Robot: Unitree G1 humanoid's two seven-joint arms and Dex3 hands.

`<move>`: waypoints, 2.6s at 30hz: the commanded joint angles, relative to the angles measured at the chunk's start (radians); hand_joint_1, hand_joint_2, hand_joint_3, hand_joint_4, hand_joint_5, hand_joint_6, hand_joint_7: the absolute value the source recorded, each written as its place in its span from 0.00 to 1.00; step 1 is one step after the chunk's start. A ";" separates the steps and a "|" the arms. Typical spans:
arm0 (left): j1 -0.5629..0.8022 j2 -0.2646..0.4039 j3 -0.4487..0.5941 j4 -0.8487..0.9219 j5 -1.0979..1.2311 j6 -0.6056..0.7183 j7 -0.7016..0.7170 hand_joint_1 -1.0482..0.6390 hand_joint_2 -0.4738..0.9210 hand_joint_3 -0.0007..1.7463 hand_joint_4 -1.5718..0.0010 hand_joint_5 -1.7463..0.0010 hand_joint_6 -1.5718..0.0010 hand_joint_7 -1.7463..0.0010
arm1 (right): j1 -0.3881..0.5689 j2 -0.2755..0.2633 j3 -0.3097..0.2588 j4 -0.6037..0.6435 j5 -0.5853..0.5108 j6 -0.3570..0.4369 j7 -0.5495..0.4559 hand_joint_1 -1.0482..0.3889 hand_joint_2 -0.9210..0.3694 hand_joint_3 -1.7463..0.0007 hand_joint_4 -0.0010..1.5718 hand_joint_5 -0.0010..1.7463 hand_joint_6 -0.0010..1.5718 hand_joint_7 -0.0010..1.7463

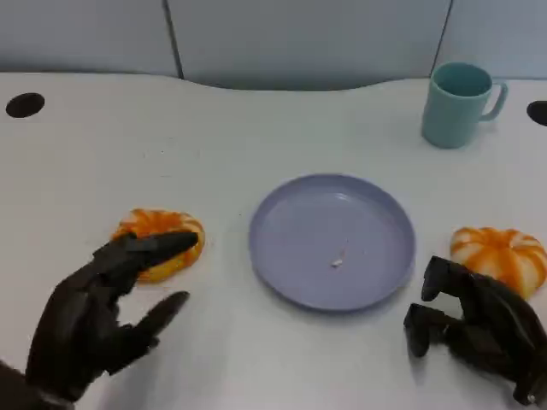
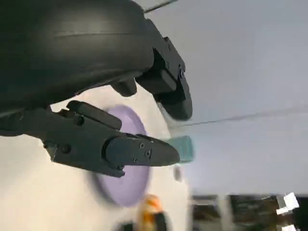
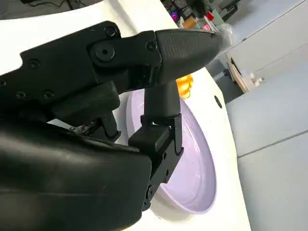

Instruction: Grasp the bread from the table and place it into the plate.

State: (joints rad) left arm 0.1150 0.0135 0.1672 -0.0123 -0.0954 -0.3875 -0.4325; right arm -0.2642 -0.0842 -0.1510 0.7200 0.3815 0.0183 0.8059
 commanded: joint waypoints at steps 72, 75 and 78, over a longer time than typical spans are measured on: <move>-0.923 0.248 -0.652 1.181 0.764 0.294 0.259 0.49 0.88 0.01 0.92 0.96 0.85 0.97 | 0.143 0.019 0.059 -0.206 -0.014 0.089 -0.095 0.35 0.00 0.83 0.48 1.00 0.43 0.89; -0.903 0.255 -0.680 1.200 0.789 0.242 0.390 0.50 0.93 0.02 0.86 0.93 0.81 0.97 | 0.146 0.018 0.057 -0.211 -0.013 0.092 -0.098 0.35 0.00 0.83 0.48 1.00 0.44 0.89; -0.867 0.270 -0.682 1.217 0.795 0.137 0.596 0.53 0.98 0.02 0.71 0.88 0.70 0.95 | 0.149 0.014 0.059 -0.215 -0.012 0.090 -0.100 0.35 0.00 0.83 0.48 1.00 0.44 0.88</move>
State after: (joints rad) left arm -0.8130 0.2639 -0.5038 1.1746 0.6868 -0.1831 0.0265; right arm -0.1446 -0.0601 -0.0894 0.5015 0.3765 0.0922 0.7168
